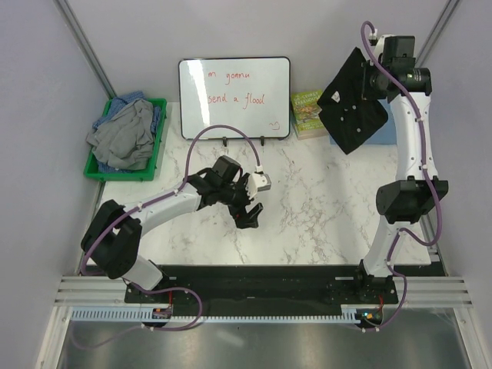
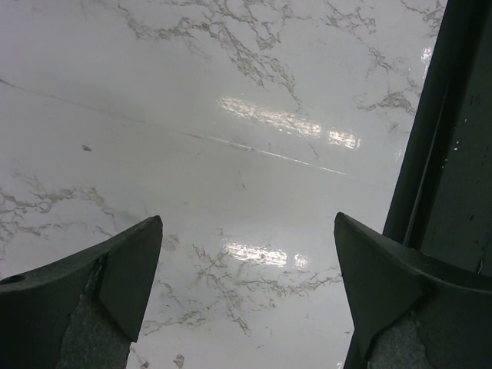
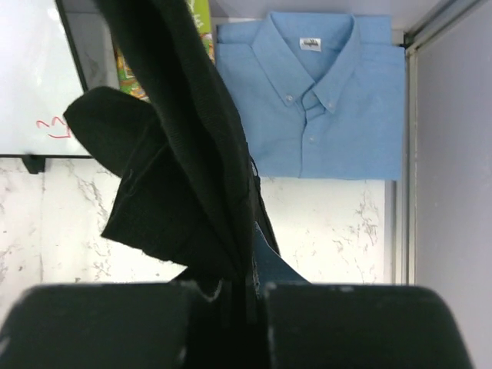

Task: Fold and stack the long sleeve shirts
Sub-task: Neatly place the folded shirt to the corner

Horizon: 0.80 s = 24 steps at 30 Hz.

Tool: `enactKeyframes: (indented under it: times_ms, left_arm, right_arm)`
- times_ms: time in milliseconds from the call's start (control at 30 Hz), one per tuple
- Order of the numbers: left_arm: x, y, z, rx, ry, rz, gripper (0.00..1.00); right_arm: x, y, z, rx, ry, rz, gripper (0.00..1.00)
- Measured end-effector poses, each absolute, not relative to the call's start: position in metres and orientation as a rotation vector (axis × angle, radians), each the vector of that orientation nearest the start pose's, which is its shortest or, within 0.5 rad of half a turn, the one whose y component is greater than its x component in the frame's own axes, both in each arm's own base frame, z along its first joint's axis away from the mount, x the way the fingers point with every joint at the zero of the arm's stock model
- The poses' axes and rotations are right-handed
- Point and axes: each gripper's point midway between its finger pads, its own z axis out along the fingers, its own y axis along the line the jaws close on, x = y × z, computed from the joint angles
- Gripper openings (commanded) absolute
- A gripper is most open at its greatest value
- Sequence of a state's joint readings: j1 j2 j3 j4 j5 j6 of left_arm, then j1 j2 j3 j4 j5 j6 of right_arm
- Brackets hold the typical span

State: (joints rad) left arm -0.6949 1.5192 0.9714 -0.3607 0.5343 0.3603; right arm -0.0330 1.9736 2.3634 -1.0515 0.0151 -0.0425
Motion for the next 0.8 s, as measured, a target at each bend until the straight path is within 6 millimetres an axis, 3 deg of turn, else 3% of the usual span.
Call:
enactKeyframes:
  times_ms: [367, 800]
  left_arm:
    - [0.22, -0.278, 0.08, 1.435, 2.051, -0.803, 0.99]
    - [0.224, -0.272, 0.078, 1.412, 2.06, -0.794, 0.99]
  right_arm:
    - [0.51, -0.004, 0.329, 0.018, 2.183, 0.004, 0.0]
    - [0.56, 0.039, 0.279, 0.04, 2.198, 0.157, 0.0]
